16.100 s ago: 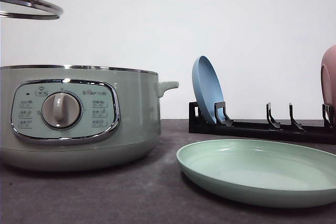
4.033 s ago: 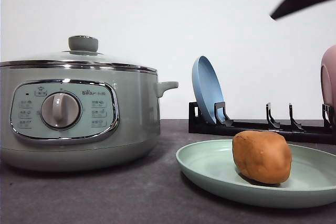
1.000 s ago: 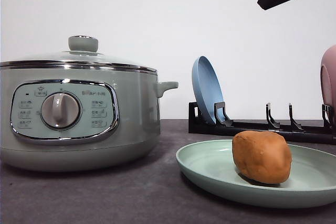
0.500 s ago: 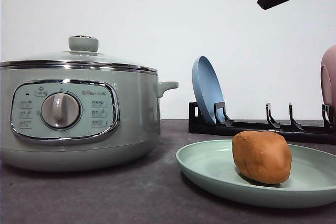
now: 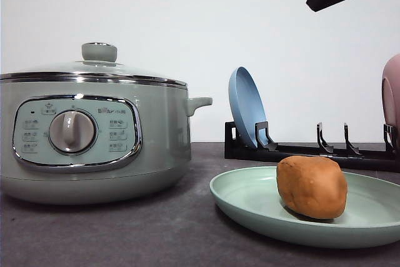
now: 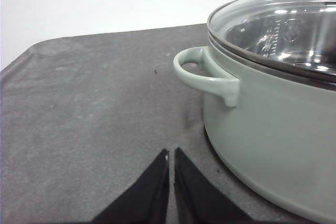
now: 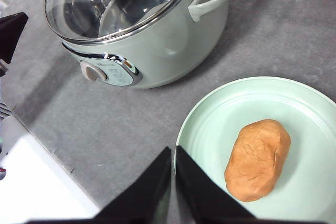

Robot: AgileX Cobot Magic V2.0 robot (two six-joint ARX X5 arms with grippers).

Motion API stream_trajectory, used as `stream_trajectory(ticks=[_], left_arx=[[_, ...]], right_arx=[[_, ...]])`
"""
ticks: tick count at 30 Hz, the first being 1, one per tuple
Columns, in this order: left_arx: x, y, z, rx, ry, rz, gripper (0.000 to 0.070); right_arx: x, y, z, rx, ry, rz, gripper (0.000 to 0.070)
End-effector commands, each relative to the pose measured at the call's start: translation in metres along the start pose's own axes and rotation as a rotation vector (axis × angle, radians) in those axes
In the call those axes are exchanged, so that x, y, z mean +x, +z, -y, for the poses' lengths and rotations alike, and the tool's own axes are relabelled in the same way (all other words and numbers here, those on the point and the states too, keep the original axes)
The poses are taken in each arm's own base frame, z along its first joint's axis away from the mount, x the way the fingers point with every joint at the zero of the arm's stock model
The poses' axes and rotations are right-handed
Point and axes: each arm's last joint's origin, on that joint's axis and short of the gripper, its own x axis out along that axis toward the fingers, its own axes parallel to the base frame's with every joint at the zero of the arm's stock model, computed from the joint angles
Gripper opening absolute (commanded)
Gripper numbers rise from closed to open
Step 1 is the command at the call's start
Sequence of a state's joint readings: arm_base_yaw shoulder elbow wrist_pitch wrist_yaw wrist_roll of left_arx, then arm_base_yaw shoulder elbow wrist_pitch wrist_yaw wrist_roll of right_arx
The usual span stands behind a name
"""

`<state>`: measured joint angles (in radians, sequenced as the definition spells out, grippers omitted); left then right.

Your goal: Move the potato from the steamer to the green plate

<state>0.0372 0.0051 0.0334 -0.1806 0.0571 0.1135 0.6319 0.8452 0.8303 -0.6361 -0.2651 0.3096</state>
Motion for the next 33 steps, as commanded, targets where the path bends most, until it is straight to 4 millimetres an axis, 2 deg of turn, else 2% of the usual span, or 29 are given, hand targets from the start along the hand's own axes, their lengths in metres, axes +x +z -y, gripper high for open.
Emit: stream_trajectory(ticks=[1, 6, 9, 12, 17, 21, 26, 33], left_arx=[[0.002, -0.007, 0.001, -0.003, -0.002, -0.025, 0.0010], [0.002, -0.007, 0.001, -0.003, -0.002, -0.025, 0.0010], [0.002, -0.007, 0.001, -0.003, -0.002, -0.025, 0.0010], [0.002, -0.007, 0.001, -0.003, -0.002, -0.025, 0.0010], [0.002, -0.007, 0.001, -0.003, -0.002, -0.026, 0.0010], [0.002, -0.007, 0.001, -0.003, -0.002, -0.025, 0.0010], [0.002, -0.007, 0.001, -0.003, -0.002, -0.025, 0.0010], [0.002, -0.007, 0.001, -0.003, -0.002, -0.025, 0.0010]], right_arx=[[-0.002, 0.004, -0.003, -0.024, 0.007, 0.021, 0.0001], [-0.008, 0.011, 0.003, -0.114, -0.108, 0.129, 0.0001], [-0.021, 0.015, 0.014, -0.128, -0.171, 0.248, 0.0001], [-0.036, 0.011, 0.025, -0.130, -0.196, 0.355, 0.0001], [-0.053, -0.009, 0.049, -0.165, -0.353, 0.529, 0.0001], [-0.055, -0.031, 0.062, -0.170, -0.442, 0.653, 0.0001], [-0.048, -0.062, 0.077, -0.181, -0.520, 0.754, 0.0001], [-0.031, -0.097, 0.091, -0.192, -0.558, 0.802, 0.0001]])
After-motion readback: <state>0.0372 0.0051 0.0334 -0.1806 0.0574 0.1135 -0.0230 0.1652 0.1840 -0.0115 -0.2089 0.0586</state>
